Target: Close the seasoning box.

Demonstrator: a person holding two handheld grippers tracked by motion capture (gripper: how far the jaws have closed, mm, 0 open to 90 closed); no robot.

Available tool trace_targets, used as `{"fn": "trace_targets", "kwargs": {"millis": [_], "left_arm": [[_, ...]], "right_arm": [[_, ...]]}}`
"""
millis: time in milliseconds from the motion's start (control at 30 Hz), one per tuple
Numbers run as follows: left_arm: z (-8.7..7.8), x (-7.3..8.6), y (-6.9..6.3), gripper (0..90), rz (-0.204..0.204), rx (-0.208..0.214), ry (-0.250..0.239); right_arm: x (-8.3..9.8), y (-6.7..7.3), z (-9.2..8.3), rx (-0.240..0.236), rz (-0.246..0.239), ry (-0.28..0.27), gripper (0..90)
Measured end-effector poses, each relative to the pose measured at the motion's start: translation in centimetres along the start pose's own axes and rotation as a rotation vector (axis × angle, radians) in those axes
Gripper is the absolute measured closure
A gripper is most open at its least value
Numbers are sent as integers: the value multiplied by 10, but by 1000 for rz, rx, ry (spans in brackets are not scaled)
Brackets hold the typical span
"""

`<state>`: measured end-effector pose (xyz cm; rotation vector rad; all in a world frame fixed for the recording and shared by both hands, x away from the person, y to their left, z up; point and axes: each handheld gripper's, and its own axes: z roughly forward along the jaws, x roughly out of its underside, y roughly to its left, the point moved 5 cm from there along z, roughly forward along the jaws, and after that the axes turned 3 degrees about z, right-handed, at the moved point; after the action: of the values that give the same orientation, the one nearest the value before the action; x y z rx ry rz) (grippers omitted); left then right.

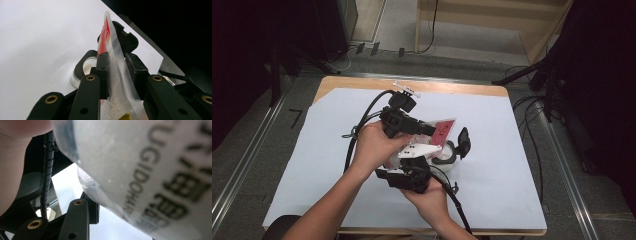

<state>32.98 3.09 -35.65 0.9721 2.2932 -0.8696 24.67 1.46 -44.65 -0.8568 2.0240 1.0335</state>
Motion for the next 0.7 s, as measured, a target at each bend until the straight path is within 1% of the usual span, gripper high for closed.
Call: {"fn": "trace_targets", "kwargs": {"millis": [67, 167, 200, 233, 333, 700], "left_arm": [[0, 0, 0, 746, -1, -7, 5], [0, -1, 0, 747, 4, -2, 1], [0, -1, 0, 748, 7, -9, 8], [0, -1, -1, 748, 4, -1, 0], [0, -2, -1, 747, 12, -8, 0], [0, -3, -1, 751, 9, -11, 5]], "right_arm": [[0, 0, 0, 0, -1, -1, 631], [0, 0, 0, 3, -4, -3, 631], [0, 0, 0, 3, -5, -3, 632], [0, 0, 0, 3, -5, -4, 633], [-1, 0, -1, 3, -4, -3, 634], [-2, 0, -1, 4, -4, -6, 634]]}}
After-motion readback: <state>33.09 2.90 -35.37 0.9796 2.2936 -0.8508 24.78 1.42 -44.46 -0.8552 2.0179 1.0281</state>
